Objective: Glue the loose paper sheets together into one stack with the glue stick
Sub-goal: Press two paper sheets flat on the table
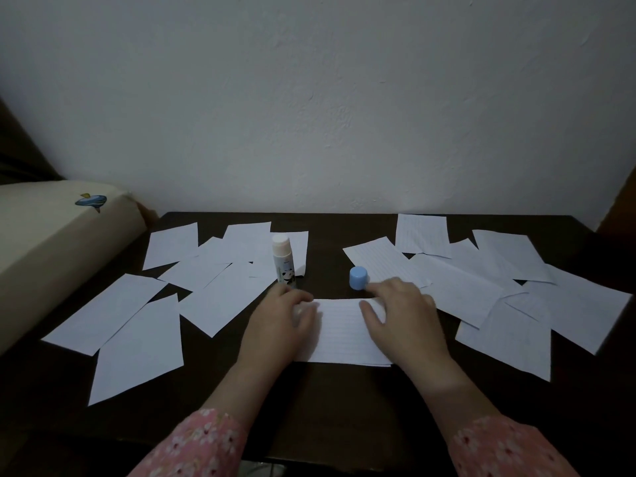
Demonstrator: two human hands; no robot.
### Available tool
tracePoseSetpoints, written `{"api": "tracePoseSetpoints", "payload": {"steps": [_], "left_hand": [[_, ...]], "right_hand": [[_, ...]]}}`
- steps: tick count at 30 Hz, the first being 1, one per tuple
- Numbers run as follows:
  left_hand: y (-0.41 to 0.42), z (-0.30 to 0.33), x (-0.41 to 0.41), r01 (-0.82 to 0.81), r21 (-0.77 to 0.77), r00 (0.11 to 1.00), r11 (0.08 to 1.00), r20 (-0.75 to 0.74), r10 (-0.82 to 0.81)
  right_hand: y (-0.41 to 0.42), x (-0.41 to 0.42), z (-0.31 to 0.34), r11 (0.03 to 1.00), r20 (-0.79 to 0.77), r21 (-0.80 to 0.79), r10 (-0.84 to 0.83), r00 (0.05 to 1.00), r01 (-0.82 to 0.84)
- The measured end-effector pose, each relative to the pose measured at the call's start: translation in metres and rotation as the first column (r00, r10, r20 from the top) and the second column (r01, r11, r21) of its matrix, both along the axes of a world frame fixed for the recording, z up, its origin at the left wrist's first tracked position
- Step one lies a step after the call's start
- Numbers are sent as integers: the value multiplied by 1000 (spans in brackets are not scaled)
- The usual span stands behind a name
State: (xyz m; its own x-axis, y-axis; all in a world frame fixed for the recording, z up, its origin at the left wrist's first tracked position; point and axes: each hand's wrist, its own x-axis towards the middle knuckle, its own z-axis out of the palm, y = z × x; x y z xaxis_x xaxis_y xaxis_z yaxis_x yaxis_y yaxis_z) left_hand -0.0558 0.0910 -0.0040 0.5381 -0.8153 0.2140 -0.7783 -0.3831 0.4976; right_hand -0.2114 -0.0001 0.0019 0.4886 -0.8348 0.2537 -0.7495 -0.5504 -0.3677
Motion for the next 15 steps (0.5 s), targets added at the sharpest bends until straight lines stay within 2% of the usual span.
{"api": "tracePoseSetpoints", "payload": {"steps": [3, 6, 9, 15], "left_hand": [[-4, -1, -10, 185, 142, 972, 972, 121, -203], [-6, -6, -11, 266, 312, 932, 912, 159, -326], [-7, -8, -9, 257, 396, 922, 881, 174, -347], [-7, -10, -13, 181, 426, 943, 887, 182, -280]], "right_hand": [[8, 8, -3, 975, -94, 63, 217, 972, -212], [13, 12, -12, 953, -243, 160, 292, 925, -259], [12, 12, -17, 947, -303, 194, 308, 902, -258], [15, 9, -19, 951, -322, 233, 273, 907, -204]]}}
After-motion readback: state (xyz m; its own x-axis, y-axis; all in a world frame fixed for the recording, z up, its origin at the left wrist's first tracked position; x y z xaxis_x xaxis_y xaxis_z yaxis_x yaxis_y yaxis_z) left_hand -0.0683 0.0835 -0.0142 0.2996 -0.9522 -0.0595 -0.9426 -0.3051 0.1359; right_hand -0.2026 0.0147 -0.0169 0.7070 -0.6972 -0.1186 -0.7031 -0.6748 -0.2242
